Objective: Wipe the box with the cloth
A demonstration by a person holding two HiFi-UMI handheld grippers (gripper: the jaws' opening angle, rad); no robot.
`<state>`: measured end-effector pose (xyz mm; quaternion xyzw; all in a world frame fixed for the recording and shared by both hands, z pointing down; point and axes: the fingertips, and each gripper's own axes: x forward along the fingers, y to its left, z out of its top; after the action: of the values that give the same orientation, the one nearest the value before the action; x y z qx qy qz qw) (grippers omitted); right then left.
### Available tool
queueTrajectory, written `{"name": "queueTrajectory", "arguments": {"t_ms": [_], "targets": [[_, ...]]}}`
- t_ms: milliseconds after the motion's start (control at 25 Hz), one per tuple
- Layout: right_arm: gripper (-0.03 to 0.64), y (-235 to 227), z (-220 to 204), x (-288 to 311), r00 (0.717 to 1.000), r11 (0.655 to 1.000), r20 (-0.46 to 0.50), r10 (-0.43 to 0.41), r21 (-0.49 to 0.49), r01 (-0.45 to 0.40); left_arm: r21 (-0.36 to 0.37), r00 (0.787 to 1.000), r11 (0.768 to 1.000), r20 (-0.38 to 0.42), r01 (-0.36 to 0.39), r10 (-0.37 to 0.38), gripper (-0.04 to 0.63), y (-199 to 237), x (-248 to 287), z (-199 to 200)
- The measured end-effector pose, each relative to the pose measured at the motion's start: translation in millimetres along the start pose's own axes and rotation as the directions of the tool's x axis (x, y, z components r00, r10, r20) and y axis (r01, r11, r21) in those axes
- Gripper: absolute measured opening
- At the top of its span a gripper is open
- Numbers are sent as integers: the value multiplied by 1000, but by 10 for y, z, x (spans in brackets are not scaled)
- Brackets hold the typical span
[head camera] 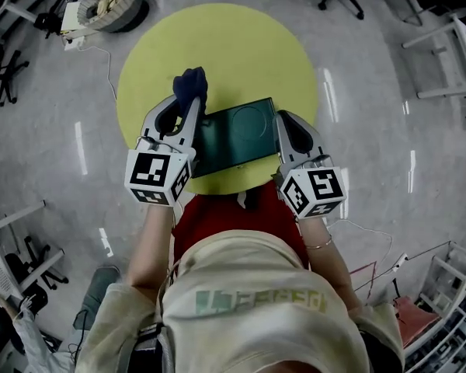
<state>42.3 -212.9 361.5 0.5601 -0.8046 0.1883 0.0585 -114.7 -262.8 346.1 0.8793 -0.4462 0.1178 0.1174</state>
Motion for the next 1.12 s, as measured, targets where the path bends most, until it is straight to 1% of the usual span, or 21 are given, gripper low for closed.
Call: {"name": "queueTrajectory", "arguments": {"t_ms": [160, 360, 480, 600, 720, 840, 920, 1040, 1120], "targets": [[38, -318, 0, 90, 999, 1000, -39, 20, 7, -20, 16, 1000, 1000, -21, -10, 10, 61, -61, 393, 43], [38, -664, -74, 187, 996, 998, -80, 47, 33, -45, 30, 998, 1000, -70, 9, -7, 61, -219, 916, -28], [38, -831, -171, 238, 992, 997, -106, 74, 43, -70, 27, 994, 999, -104, 34, -31, 61, -357, 1255, -137], [38, -1005, -243, 268, 986, 995, -141, 88, 48, -82, 32, 985, 996, -153, 80, -74, 61, -536, 1577, -243], [38, -1125, -291, 279, 983, 995, -162, 90, 58, -81, 50, 968, 987, -210, 153, -140, 61, -737, 1769, -344], [38, -1166, -314, 269, 980, 994, -174, 96, 71, -84, 69, 938, 969, -274, 238, -211, 61, -954, 1806, -430], [38, -1140, -338, 258, 977, 993, -185, 104, 74, -91, 67, 923, 961, -302, 270, -238, 61, -1047, 1744, -482], [38, -1060, -418, 359, 972, 991, -201, 122, 70, -110, 59, 906, 951, -327, 303, -268, 61, -1031, 1692, -583], [38, -998, -460, 423, 968, 990, -209, 135, 64, -124, 64, 893, 941, -342, 332, -292, 61, -1019, 1670, -630]]}}
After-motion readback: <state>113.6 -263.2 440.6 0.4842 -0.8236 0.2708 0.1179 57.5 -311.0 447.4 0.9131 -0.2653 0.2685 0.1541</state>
